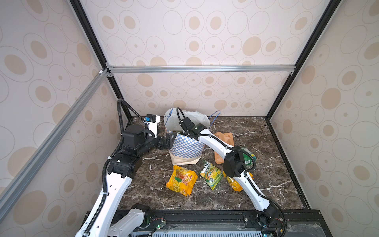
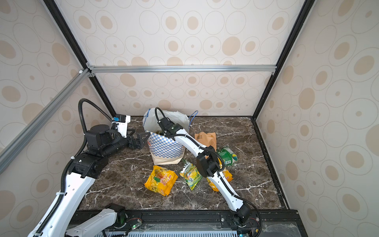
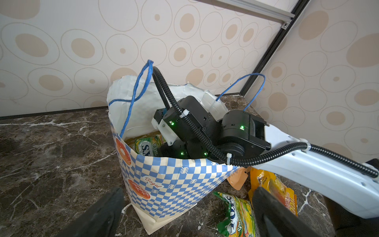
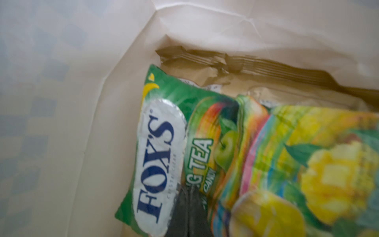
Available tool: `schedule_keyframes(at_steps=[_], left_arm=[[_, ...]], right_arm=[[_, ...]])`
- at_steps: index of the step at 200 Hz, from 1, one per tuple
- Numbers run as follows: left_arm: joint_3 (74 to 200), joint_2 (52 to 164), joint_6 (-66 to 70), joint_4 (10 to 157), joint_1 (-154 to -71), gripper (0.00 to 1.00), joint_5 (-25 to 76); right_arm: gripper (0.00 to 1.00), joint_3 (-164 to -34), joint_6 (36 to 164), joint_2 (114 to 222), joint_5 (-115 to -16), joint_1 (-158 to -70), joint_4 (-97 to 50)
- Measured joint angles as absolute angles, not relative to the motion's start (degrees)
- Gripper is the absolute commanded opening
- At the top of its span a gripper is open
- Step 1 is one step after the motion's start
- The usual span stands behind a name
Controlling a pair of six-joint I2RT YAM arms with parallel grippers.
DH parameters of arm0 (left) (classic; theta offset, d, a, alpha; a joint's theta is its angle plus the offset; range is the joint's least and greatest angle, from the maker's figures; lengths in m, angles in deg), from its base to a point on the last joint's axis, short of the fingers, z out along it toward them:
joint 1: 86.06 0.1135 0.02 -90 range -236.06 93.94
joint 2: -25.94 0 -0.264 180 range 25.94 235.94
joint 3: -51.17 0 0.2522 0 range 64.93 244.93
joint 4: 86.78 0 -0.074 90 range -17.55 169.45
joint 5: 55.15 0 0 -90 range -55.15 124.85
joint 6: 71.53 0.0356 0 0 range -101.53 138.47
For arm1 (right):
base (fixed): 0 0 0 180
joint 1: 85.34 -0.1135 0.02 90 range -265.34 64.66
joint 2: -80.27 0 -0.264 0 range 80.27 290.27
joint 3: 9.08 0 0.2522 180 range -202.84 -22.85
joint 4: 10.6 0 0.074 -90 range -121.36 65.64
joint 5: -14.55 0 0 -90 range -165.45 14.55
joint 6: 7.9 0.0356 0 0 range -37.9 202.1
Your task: Take the snacks out of the paper bag
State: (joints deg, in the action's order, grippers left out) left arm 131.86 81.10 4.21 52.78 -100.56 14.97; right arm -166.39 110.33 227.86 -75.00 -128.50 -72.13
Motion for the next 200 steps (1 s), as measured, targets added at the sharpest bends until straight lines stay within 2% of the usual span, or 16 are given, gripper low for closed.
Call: schedule_keyframes(at_steps=[75, 146, 152, 166, 174, 185, 200], left_arm=[[131.47, 81.1, 3.82, 53.06, -100.56, 0.98, 14.97], [131.38, 81.08, 3.66, 53.22, -100.56, 0.98, 14.94], [131.36, 81.08, 3.66, 53.22, -100.56, 0.98, 14.94], [131.19, 81.08, 3.62, 53.28, -100.56, 0.98, 14.88], [131.05, 81.08, 3.62, 53.28, -100.56, 0.98, 14.79], [130.95, 81.08, 3.62, 53.28, -100.56, 0.98, 14.79], [130.84, 81.08, 3.62, 53.26, -100.56, 0.98, 14.79]], right_arm=[[0.0, -162.63, 108.53, 221.33, -78.11, -128.78, -76.46], [0.0, -162.63, 106.96, 210.31, -82.31, -128.78, -74.97], [0.1, -162.65, 106.74, 209.57, -82.61, -128.78, -74.67], [0.46, -162.87, 106.35, 208.67, -82.79, -128.78, -74.03], [0.6, -163.35, 106.17, 208.65, -82.65, -128.78, -74.03], [0.73, -163.68, 106.0, 208.96, -81.89, -128.78, -74.23], [0.81, -164.58, 105.71, 210.38, -80.16, -128.76, -74.49]])
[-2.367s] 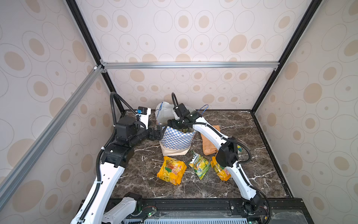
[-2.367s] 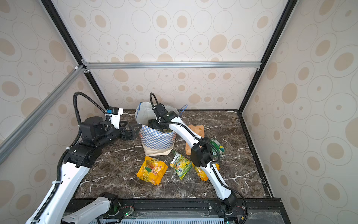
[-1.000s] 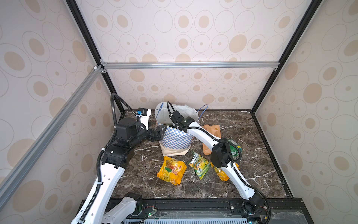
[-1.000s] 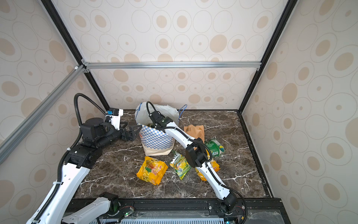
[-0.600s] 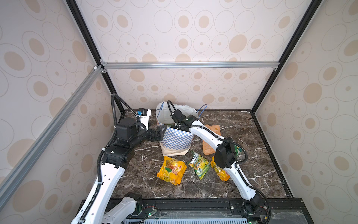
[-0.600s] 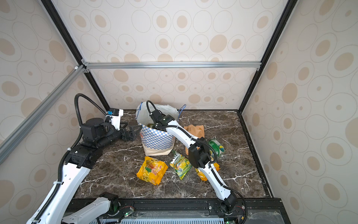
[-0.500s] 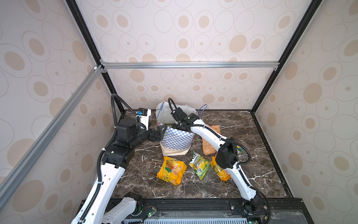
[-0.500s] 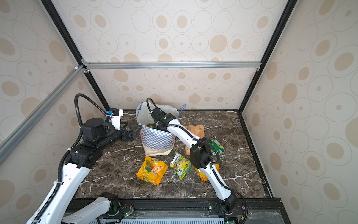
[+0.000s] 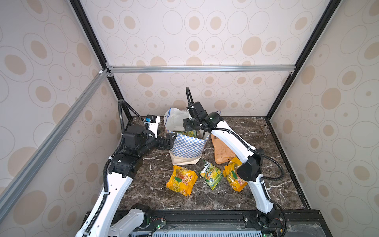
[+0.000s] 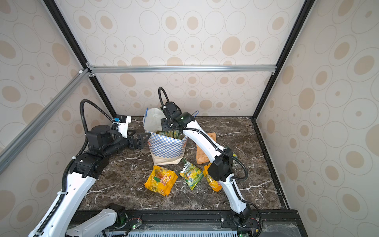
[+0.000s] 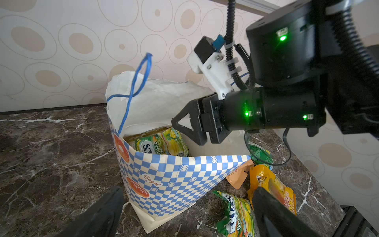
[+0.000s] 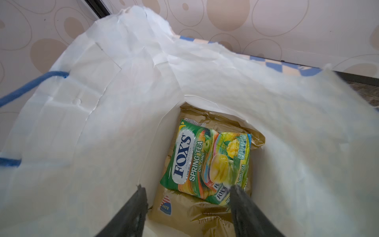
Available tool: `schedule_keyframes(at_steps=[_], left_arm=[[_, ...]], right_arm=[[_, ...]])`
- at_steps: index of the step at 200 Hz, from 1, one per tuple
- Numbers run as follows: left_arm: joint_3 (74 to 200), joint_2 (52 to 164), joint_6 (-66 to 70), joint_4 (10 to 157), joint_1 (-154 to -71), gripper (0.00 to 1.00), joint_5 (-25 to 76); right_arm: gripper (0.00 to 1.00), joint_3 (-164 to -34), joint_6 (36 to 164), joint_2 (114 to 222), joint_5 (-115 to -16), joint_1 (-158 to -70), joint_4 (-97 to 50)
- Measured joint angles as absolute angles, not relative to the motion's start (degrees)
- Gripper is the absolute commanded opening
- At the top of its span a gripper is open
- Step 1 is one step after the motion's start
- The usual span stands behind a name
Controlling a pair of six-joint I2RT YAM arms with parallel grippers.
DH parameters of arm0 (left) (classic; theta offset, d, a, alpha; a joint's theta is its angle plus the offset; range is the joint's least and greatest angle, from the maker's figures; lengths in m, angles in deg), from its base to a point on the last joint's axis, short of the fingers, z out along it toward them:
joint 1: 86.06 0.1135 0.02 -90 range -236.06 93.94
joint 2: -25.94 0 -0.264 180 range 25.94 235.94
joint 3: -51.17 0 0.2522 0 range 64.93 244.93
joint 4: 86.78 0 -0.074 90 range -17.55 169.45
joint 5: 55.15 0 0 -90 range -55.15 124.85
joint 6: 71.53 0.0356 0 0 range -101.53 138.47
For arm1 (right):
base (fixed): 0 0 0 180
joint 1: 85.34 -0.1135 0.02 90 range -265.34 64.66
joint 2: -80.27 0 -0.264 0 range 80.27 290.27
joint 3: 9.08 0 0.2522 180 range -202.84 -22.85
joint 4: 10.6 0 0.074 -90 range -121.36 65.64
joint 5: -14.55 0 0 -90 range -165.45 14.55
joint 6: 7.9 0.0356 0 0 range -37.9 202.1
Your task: Take the snacks out of the paper bag
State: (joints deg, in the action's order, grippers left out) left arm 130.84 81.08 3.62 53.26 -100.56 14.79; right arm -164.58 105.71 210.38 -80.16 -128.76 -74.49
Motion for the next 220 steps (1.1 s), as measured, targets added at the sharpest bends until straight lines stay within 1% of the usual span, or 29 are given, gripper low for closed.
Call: schedule_keyframes(at_steps=[17, 37, 55, 113, 220], left_arm=[[130.84, 81.08, 3.62, 53.26, -100.56, 0.98, 14.79], [130.84, 81.01, 3.62, 53.26, -100.56, 0.98, 14.81], [130.81, 80.88, 3.62, 53.26, -100.56, 0.98, 14.86], [130.73, 80.84, 3.62, 53.26, -100.56, 0.98, 14.84], [129.44, 80.88, 3.47, 53.72, -100.56, 0.98, 14.7]], right_arm=[[0.88, -165.39, 105.45, 212.59, -77.89, -128.71, -74.6], [0.92, -166.92, 105.63, 216.52, -75.49, -128.37, -75.5], [1.0, -167.4, 105.89, 219.86, -74.48, -128.06, -76.46], [1.0, -168.16, 105.82, 227.86, -72.75, -127.58, -77.49], [1.0, -171.51, 104.6, 230.73, -70.39, -128.37, -78.71]])
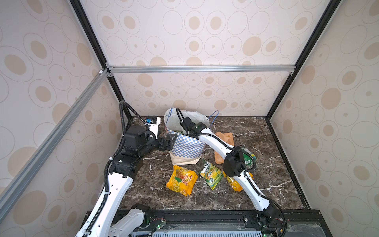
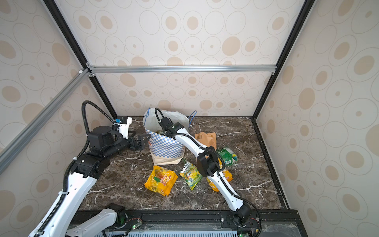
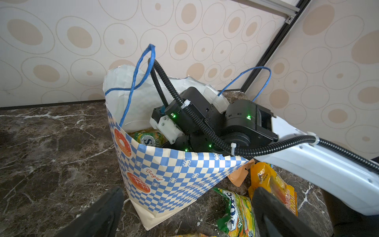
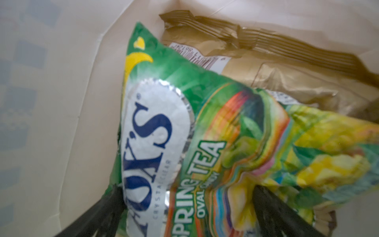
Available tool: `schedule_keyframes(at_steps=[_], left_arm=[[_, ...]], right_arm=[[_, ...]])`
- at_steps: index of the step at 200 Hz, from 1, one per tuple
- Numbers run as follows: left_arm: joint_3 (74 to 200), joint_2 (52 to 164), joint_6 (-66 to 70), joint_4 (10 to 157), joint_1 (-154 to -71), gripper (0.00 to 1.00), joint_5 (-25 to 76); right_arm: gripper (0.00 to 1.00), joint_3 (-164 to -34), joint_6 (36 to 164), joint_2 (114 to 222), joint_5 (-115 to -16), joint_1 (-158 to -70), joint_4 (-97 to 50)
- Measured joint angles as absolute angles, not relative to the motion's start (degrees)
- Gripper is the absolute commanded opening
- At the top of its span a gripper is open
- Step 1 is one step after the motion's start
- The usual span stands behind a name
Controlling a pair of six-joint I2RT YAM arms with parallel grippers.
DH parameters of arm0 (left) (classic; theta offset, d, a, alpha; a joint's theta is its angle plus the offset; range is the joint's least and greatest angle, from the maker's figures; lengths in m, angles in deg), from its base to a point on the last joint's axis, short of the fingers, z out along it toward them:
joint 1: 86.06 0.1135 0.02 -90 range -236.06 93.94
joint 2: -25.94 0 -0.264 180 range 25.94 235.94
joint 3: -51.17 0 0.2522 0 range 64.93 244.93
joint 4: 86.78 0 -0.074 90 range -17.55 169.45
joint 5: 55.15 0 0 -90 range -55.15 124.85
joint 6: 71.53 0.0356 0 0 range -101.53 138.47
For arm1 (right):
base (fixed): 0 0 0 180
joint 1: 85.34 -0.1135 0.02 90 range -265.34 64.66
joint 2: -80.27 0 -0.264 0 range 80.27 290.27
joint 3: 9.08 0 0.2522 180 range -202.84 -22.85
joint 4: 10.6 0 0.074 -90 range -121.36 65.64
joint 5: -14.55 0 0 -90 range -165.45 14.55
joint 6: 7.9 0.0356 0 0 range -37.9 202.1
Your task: Take the snacks out of the paper bag
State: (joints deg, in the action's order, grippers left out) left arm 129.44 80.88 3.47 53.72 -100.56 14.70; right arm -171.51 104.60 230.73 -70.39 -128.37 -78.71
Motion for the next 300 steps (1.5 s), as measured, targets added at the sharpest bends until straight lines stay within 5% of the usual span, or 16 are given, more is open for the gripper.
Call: schedule_keyframes(at_steps=[42, 85, 150, 300], left_arm=[[129.44, 80.88, 3.27, 54.24, -100.58, 0.98, 14.51], [129.13, 80.86, 3.23, 54.5, -100.56, 0.98, 14.51], [129.13, 80.86, 3.23, 54.57, -100.58, 0.98, 14.51], [128.8, 80.75, 3.23, 54.79, -100.56, 0.98, 14.57]], right_arm=[[0.87, -174.13, 103.03, 232.76, -77.93, -130.46, -80.72], [0.44, -175.53, 102.98, 233.92, -83.11, -131.77, -81.75], [0.0, -173.78, 104.03, 232.45, -80.67, -130.33, -80.81], [0.0, -167.35, 103.16, 223.56, -86.26, -130.22, -82.32]])
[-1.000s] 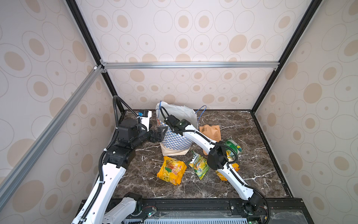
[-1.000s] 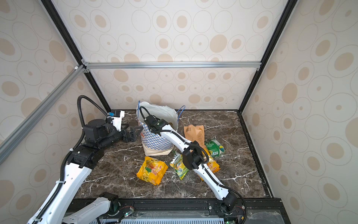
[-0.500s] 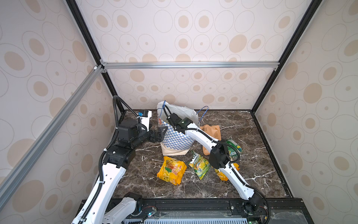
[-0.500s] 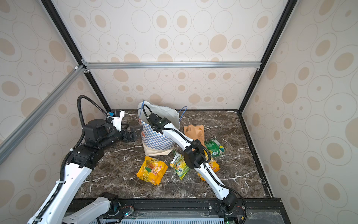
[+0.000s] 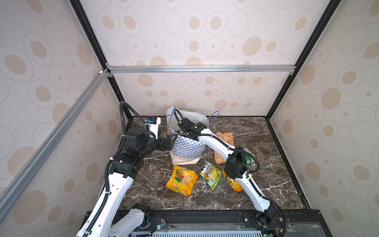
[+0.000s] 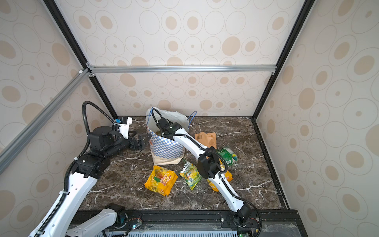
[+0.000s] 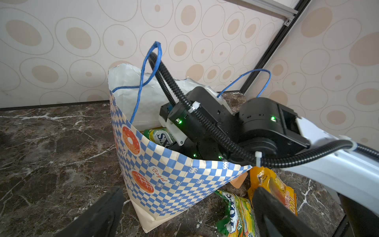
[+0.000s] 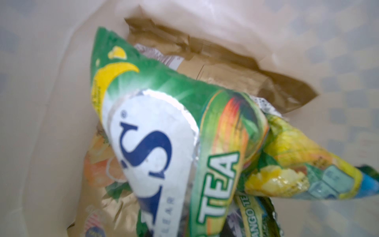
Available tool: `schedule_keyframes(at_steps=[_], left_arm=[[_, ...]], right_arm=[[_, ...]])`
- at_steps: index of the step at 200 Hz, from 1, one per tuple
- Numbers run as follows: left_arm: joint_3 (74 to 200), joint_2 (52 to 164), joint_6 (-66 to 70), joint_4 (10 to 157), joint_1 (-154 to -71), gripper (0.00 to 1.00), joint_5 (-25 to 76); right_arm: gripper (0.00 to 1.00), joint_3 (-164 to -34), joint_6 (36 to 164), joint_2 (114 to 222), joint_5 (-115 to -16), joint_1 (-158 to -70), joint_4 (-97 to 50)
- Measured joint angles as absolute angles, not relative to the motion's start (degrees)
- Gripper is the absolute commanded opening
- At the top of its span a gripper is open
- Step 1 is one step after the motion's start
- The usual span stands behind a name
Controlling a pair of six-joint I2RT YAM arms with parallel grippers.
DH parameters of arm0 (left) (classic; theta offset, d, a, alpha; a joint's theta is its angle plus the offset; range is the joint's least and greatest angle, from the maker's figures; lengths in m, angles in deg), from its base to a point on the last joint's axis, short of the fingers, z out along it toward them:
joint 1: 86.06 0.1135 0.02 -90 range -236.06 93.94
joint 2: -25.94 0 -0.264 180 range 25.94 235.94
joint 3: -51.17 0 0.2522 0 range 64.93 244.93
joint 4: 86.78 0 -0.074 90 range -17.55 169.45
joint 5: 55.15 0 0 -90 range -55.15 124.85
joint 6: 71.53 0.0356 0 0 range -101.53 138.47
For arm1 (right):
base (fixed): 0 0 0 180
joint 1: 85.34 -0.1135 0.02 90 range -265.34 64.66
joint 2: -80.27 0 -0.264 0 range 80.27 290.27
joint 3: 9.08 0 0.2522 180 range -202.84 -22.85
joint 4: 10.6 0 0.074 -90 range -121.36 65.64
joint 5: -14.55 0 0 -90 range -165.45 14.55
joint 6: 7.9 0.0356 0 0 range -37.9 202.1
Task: Take the snacks out of the paper bag
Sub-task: 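Close the right gripper on the Fox's Spring Tea bag, then lift the Spring Tea bag out of the checkered bag with the right gripper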
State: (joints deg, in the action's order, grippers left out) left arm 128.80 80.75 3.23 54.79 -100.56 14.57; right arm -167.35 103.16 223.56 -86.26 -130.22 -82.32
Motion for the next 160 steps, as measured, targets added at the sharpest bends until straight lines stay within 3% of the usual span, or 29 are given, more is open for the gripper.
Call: schedule_keyframes(at_steps=[160], left_arm=[[128.8, 80.33, 3.23, 54.94, -100.56, 0.98, 14.53]], right_arm=[[0.0, -167.55, 101.04, 214.55, -90.92, -130.22, -81.11]])
